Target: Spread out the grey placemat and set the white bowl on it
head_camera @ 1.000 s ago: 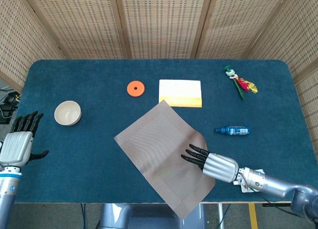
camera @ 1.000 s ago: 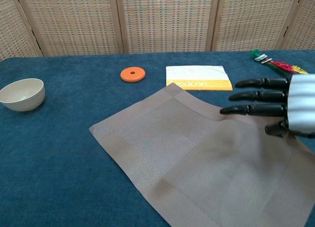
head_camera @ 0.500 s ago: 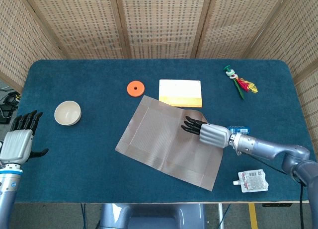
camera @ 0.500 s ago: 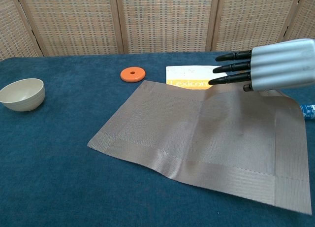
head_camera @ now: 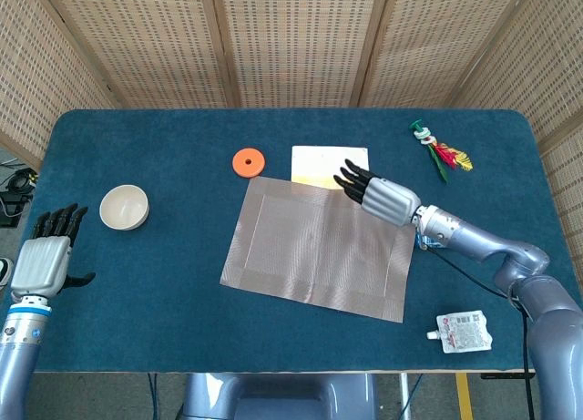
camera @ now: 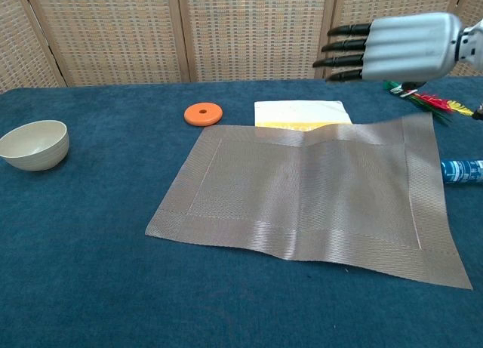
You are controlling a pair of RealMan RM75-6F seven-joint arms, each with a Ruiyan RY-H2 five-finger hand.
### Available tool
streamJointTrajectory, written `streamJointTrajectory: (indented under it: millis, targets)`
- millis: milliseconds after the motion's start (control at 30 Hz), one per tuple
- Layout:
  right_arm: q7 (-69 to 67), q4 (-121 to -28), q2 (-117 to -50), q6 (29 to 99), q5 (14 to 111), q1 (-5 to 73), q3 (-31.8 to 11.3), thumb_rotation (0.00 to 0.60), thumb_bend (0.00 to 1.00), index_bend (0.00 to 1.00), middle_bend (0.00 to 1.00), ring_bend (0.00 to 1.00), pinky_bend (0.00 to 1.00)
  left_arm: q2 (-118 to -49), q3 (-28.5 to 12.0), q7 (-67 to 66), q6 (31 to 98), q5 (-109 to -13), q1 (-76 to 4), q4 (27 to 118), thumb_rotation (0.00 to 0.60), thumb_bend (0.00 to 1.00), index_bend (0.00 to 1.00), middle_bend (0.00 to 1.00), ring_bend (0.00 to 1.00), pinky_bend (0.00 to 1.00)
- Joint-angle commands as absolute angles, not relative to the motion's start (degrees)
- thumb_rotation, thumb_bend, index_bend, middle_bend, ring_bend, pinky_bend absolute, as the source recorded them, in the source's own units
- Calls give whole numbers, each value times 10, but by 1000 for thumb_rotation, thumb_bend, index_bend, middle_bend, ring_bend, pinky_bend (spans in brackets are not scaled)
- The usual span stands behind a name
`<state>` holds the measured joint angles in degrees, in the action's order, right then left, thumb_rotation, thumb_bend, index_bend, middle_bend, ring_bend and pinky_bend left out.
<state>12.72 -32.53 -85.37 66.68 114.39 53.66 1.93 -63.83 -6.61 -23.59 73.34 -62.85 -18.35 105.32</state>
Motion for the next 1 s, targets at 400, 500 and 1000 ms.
streamJointTrajectory:
  millis: [400,500,1000]
  targets:
    - [58,-797,-656,685,803,297,-77,600,0,0,0,0,0,-672,-45,-183,722,-741,-200,997,600,0,0,0,0,0]
    - [52,-854,-628,706,790,259,-64,600,0,0,0,0,0,-691,-34,-136,705,-791,-213,953,600,0,0,0,0,0]
    - [35,-894,-688,858,820,113,-10,600,0,0,0,0,0,-829,14,25,636,-995,-327,711,600,0,123,0,0,0]
